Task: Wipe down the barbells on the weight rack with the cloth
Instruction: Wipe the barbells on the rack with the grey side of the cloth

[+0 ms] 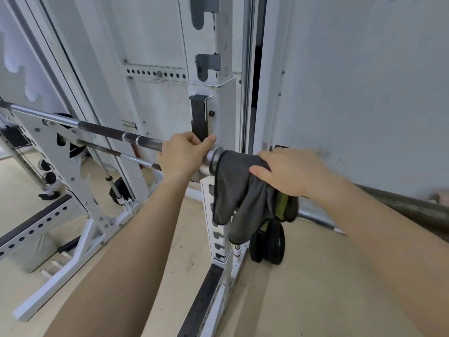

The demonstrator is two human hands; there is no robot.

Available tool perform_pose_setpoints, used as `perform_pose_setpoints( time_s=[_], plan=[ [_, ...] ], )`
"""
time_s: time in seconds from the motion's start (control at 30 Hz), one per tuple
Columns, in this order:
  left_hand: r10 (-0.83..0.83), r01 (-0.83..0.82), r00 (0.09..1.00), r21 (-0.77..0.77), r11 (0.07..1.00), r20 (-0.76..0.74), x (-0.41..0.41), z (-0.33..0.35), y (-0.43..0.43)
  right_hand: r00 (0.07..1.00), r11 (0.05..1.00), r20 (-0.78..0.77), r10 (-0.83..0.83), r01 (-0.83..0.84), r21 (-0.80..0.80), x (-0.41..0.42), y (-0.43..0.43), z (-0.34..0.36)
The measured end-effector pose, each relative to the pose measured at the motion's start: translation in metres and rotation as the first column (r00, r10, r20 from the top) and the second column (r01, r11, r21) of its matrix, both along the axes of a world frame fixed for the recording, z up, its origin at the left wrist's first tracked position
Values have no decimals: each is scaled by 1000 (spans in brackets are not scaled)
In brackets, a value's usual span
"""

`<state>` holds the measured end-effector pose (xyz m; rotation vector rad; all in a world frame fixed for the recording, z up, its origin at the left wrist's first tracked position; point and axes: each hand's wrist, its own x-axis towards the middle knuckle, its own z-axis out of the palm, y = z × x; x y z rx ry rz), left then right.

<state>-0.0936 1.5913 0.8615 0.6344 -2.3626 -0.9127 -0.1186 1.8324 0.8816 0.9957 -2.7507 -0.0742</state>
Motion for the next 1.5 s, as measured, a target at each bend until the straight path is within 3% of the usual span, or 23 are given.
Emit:
perform_pose_setpoints(
  time_s=[0.13,0.27,0.43,0.57,0.67,0.77,0.97,1.17,1.33,1.5],
  plan=[
    [-85,86,995,9,996,-51,11,-4,-5,997,999,-79,16,-14,33,16,10,1],
    [-213,213,977,-40,976,2,29,-16,-9,980,992,-195,45,-22,121,13,-32,-3],
    [-218,224,975,-246,943,49,47,-31,-9,992,998,-108,66,-63,30,3,-78,0],
    [-173,177,984,-326,929,39,51,-28,5,992,998,-105,68,-68,9,3,-72,-1],
    [-111,69,991,-431,900,-73,49,-16,35,988,998,-145,58,-54,27,7,-36,-5],
    [-216,109,965,-524,845,-147,42,-12,91,988,1000,-155,-4,1,-22,16,18,-8],
    [-573,446,820,-638,628,10,29,-26,237,961,981,-202,-189,175,-88,47,157,-17],
    [-633,468,771,-736,488,71,28,-22,335,938,958,-196,-287,277,-81,70,255,-20],
    [-589,343,808,-828,444,19,23,-26,300,917,956,-275,-290,292,-34,66,236,-25],
    [-507,291,861,-857,425,42,13,-23,201,908,974,-355,-223,224,-38,52,140,-29]
  ],
)
